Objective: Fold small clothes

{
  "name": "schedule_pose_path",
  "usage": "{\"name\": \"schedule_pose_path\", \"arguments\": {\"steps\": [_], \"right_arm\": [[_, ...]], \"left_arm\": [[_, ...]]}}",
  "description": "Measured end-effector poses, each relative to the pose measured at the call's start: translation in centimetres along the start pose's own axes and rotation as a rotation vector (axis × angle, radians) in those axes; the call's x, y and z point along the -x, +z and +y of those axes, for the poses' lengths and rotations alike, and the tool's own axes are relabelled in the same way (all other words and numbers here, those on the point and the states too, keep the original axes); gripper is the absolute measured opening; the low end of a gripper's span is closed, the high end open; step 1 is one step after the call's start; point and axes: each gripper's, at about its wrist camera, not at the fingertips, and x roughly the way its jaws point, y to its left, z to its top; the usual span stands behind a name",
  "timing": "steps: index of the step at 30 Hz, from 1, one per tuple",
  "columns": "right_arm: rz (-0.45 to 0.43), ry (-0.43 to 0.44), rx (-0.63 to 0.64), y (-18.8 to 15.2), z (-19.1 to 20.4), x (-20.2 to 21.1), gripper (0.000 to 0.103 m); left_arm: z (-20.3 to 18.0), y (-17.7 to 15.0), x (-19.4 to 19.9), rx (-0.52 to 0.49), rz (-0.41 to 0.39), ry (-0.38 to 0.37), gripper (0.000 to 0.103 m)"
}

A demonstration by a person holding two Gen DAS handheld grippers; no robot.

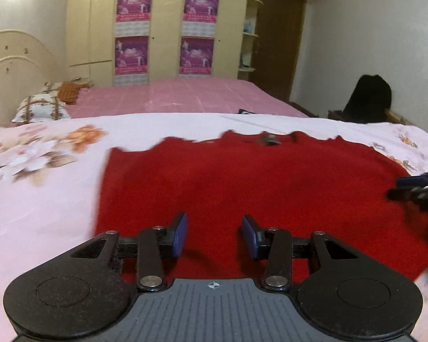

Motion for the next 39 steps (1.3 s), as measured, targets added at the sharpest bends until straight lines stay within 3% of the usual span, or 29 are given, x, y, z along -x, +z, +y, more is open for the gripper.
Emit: {"name": "schedule_pose_path", "arguments": {"steps": [3, 5, 8, 12, 15, 17, 20, 24, 26, 29, 31, 32, 34, 36, 38, 39], "right_arm": [[0.014, -0.010, -0.097, -0.8, -3.3, 0.5, 0.043], [0.023, -0.017, -0.097, -0.2, -2.8, 1.0, 0.042], [-0.056, 0.061, -0.114, 0.7, -0.5, 3.7, 0.042], [-0.030, 0.180, 0.013, -0.7, 5.7, 4.7, 0.041], [0.042, 0.152, 0.076, -2.9, 8.2, 3.0, 0.043], [-0.001, 0.158, 0.074, -3.8, 7.8, 3.3, 0.043], [0.007, 0.140, 0.091, -4.0, 6.7, 4.1, 0.043], [0.033, 0.059, -0.029, -5.6, 1.3, 5.3, 0.045], [0.027, 0.033, -0.078, -6.6, -0.9, 5.8, 0.045], [0.039, 0.025, -0.074, -6.0, -0.7, 5.7, 0.042], [0.003, 0.004, -0.098, -5.4, -1.0, 6.7, 0.039], [-0.017, -0.006, -0.128, -5.5, -1.5, 7.1, 0.038], [0.057, -0.024, -0.151, -6.3, -2.1, 5.3, 0.038], [0.027, -0.016, -0.107, -7.0, -2.3, 5.7, 0.037], [0.026, -0.012, -0.151, -6.3, -2.7, 6.3, 0.035], [0.007, -0.005, -0.183, -6.3, -2.9, 6.6, 0.035]], "left_arm": [[-0.7, 0.5, 0.3, -0.011, 0.012, 0.032, 0.044], [-2.4, 1.2, 1.2, -0.003, -0.022, 0.020, 0.044], [-5.2, 0.6, 1.8, -0.017, 0.002, -0.041, 0.044], [-7.4, -2.3, 1.5, -0.049, 0.054, -0.033, 0.044], [-6.5, -3.2, 2.7, -0.041, 0.037, -0.046, 0.044], [-5.2, -3.6, 3.5, -0.037, 0.040, -0.034, 0.044], [-2.6, -4.3, 5.0, -0.006, 0.037, -0.018, 0.044], [0.4, -4.8, 5.8, 0.035, 0.036, 0.003, 0.043], [0.1, -4.4, 5.6, 0.025, 0.046, 0.016, 0.043], [-0.7, -3.6, 6.3, 0.027, 0.011, 0.051, 0.044], [-0.2, -4.3, 5.6, 0.041, 0.061, 0.082, 0.044], [0.2, -4.8, 5.5, 0.041, 0.048, 0.071, 0.043], [0.2, -4.2, 5.9, 0.049, 0.049, 0.077, 0.044], [0.3, -4.0, 6.6, 0.056, 0.012, 0.087, 0.044], [1.1, -4.9, 5.7, 0.067, 0.055, 0.103, 0.044], [1.3, -5.2, 5.9, 0.076, 0.034, 0.092, 0.044]]}}
